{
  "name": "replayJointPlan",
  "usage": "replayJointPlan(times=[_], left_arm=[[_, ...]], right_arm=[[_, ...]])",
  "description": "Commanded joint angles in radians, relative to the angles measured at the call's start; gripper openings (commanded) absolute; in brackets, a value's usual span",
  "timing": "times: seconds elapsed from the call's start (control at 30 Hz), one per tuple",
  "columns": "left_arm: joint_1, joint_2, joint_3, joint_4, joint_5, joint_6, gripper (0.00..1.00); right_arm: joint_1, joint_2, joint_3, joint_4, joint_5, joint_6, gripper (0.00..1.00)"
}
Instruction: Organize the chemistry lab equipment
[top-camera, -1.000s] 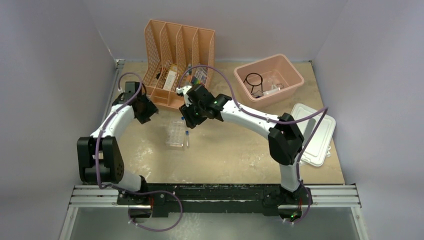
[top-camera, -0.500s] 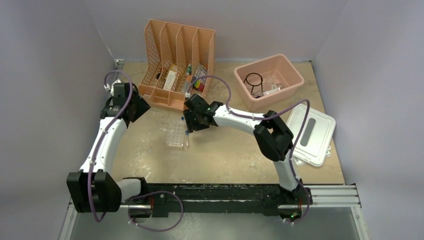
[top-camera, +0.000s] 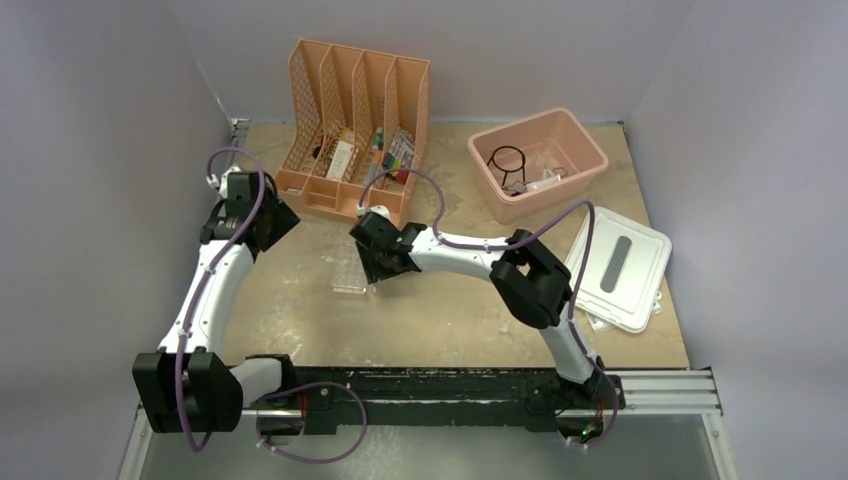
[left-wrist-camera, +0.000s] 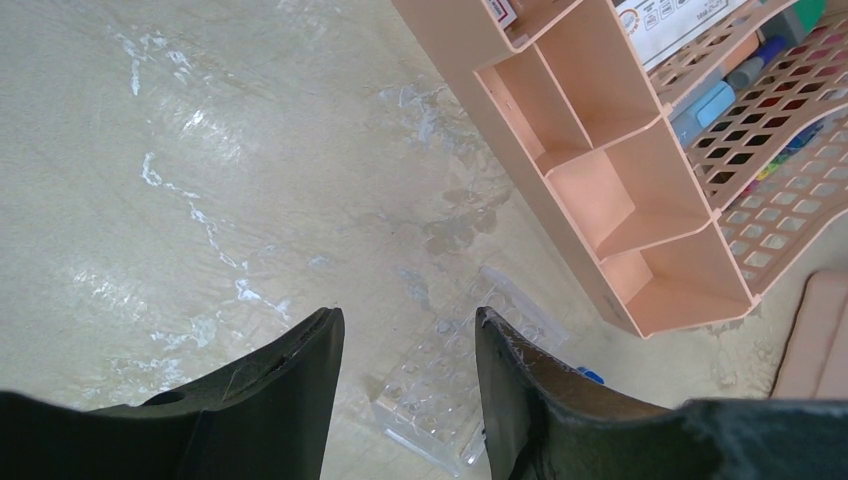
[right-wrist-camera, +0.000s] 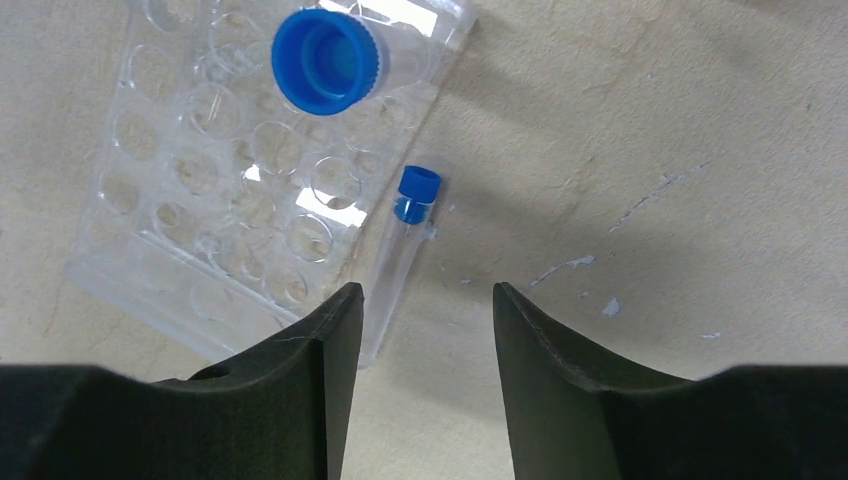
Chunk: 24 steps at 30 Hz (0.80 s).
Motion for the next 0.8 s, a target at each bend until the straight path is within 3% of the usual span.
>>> replayJointPlan(times=[0.0, 0.43, 0.77], left_arm=[[0.004, 0.009, 0.001, 0.029, -0.031, -0.029, 0.51], [0.004, -0.011, -0.002, -0.025, -0.068, -0.064, 0.51], [0.004, -0.058, 0.003, -0.043, -0.057, -0.082, 0.51]], right_arm=[[-0.001, -0.04, -0.002, 0.025, 0.019, -0.056, 0.53], [0.004, -0.079, -0.101, 0.079, -0.013, -0.128, 0.55], [0.008, -0.043, -0.129, 0.043, 0.056, -0.198, 0.28]])
